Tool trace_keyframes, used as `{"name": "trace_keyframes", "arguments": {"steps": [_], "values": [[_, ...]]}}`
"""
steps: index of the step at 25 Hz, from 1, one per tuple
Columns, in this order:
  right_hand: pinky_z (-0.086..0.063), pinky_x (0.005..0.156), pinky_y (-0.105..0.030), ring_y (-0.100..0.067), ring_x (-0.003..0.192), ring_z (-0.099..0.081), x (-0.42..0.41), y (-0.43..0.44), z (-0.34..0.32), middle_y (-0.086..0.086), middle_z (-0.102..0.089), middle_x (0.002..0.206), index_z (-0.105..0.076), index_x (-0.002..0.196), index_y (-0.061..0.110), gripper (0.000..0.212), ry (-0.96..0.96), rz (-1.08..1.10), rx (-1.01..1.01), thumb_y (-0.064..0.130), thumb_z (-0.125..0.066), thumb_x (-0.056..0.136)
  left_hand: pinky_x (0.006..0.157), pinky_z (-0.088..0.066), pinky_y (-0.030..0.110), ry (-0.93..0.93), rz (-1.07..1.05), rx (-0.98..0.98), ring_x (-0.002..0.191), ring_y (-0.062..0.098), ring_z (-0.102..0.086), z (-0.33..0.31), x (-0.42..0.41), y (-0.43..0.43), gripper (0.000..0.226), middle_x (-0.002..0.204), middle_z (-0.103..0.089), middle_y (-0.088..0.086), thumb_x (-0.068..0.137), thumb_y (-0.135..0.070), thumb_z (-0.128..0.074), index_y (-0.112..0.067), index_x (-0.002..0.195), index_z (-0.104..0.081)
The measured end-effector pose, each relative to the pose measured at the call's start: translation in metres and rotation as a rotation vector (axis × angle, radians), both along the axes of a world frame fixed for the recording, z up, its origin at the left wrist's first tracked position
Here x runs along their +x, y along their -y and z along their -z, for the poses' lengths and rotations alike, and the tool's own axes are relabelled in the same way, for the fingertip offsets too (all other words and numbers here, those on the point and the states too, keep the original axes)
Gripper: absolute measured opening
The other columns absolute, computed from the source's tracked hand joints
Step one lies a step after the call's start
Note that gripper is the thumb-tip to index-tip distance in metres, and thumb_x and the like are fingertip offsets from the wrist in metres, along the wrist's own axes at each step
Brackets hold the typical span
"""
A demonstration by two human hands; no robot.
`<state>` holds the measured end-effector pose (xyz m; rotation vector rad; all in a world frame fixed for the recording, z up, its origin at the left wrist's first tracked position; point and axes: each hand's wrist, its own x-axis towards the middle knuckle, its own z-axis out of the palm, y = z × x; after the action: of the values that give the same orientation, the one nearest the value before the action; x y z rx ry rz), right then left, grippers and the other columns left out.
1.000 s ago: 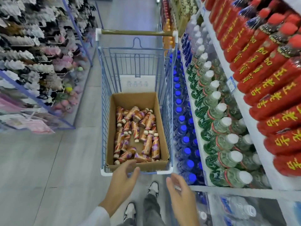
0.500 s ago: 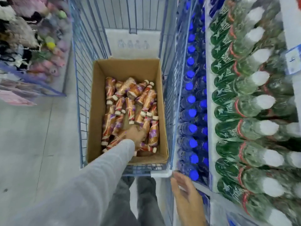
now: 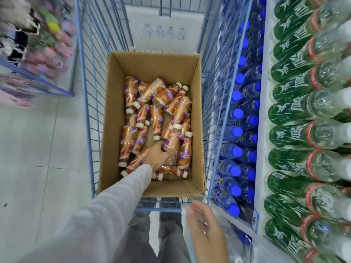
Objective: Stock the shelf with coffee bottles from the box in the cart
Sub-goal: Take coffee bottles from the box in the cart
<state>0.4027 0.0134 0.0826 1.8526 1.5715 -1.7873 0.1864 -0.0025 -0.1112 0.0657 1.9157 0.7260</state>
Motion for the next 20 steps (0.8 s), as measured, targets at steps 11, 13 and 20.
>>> {"name": "trace_keyframes", "arguments": {"steps": [11,13,20], "values": [[-0.042,0.097,-0.027,-0.011,0.121,-0.053,-0.142,-0.023,0.119,0.004,-0.058,0.136,-0.051,0.141,0.026,0.048,-0.083,-0.827,0.184,0.034,-0.063,0.095,0.06,-0.057,0.023,-0.044,-0.57,0.271,0.084,0.018,-0.076,-0.198,-0.009,0.145,0.052,0.099,-0.077,0.001,0.063,-0.052,-0.078,-0.028,0.108,-0.073],[-0.038,0.105,-0.031,-0.024,0.131,-0.047,-0.173,-0.02,0.164,-0.007,-0.049,0.145,-0.045,0.146,0.017,0.055,-0.061,-1.075,0.209,0.015,-0.062,0.093,0.061,-0.058,0.03,-0.038,-0.656,0.277,0.083,0.024,-0.075,-0.204,-0.007,0.158,0.047,0.098,-0.077,0.006,0.065,-0.044,-0.077,-0.023,0.107,-0.073],[-0.023,0.12,-0.049,-0.033,0.149,-0.022,-0.207,0.001,0.269,-0.009,-0.028,0.162,-0.019,0.159,0.024,0.09,0.096,-1.579,0.448,0.019,-0.071,0.085,0.071,-0.059,0.031,-0.026,-0.685,0.272,0.094,0.022,-0.075,-0.193,-0.006,0.178,0.056,0.105,-0.077,0.003,0.064,-0.048,-0.078,-0.023,0.113,-0.069]]}}
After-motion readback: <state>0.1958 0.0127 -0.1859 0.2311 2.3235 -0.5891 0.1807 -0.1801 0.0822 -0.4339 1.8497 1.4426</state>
